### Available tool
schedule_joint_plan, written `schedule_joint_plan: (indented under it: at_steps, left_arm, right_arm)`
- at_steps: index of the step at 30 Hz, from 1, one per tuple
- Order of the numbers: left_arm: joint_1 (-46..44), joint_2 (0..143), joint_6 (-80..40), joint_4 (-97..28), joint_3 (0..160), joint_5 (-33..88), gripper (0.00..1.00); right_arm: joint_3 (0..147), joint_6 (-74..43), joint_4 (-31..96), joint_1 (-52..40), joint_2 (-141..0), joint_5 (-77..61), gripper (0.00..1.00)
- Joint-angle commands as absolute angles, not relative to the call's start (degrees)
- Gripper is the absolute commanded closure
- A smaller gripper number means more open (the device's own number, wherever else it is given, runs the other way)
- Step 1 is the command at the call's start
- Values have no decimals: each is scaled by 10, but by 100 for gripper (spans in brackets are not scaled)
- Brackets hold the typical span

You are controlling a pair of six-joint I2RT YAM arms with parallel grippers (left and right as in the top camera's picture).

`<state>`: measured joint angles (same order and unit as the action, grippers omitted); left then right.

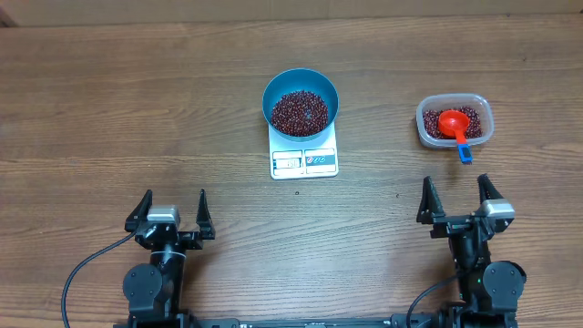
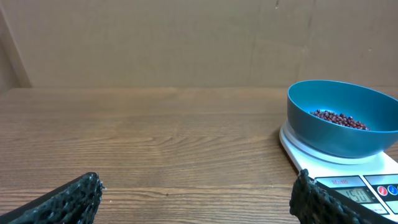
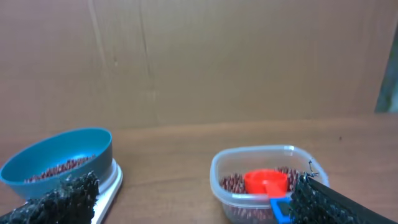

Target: Scoop item into bowl and weigh 150g on scale

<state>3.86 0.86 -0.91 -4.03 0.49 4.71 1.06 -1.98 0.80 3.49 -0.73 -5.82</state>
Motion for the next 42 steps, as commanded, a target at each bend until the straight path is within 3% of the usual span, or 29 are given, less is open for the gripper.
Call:
schedule_joint_plan:
  at_steps: [1, 42]
  left_arm:
    - [42, 2, -2, -42, 3, 45, 0]
    - [42, 3, -2, -42, 3, 45, 0]
  right_arm:
    - [4, -25, 20, 22, -1, -45, 0]
    - [4, -28, 44, 12, -1, -47, 0]
